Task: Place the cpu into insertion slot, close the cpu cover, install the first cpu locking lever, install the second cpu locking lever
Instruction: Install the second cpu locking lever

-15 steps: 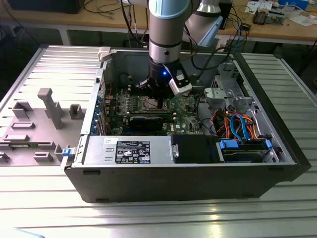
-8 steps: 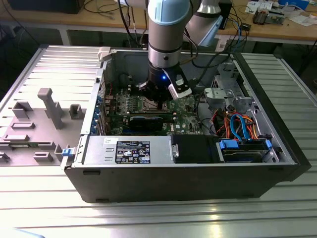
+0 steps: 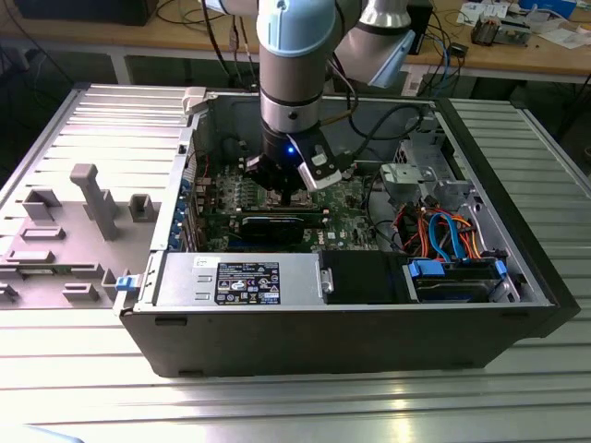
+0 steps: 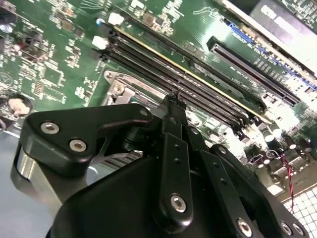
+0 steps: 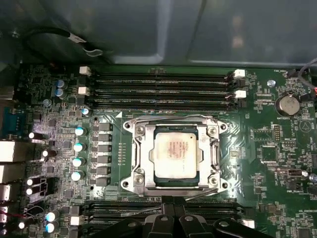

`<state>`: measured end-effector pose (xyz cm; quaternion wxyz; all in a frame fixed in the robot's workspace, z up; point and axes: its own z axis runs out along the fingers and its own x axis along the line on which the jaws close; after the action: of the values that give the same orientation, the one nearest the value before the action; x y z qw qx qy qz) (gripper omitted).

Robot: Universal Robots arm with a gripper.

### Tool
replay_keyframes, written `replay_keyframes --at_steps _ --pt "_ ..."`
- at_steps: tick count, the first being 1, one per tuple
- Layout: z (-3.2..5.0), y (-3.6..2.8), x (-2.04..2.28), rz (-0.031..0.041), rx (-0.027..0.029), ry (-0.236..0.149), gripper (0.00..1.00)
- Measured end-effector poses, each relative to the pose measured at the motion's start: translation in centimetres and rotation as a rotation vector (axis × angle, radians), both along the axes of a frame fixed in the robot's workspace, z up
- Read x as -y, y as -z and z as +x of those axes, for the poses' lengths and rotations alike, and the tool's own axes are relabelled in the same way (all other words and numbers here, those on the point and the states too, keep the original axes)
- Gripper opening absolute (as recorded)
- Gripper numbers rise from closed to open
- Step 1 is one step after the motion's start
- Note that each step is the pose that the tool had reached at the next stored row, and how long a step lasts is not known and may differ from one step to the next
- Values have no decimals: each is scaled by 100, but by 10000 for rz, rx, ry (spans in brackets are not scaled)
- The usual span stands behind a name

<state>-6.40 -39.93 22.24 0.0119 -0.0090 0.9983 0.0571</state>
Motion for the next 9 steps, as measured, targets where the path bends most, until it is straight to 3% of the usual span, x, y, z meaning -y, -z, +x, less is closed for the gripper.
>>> replay_keyframes --at_steps 4,7,9 --pt "-54 33 13 82 -1 -23 11" --pt "-105 59 26 199 0 -70 11" --pt "-151 93 28 354 -1 -241 11"
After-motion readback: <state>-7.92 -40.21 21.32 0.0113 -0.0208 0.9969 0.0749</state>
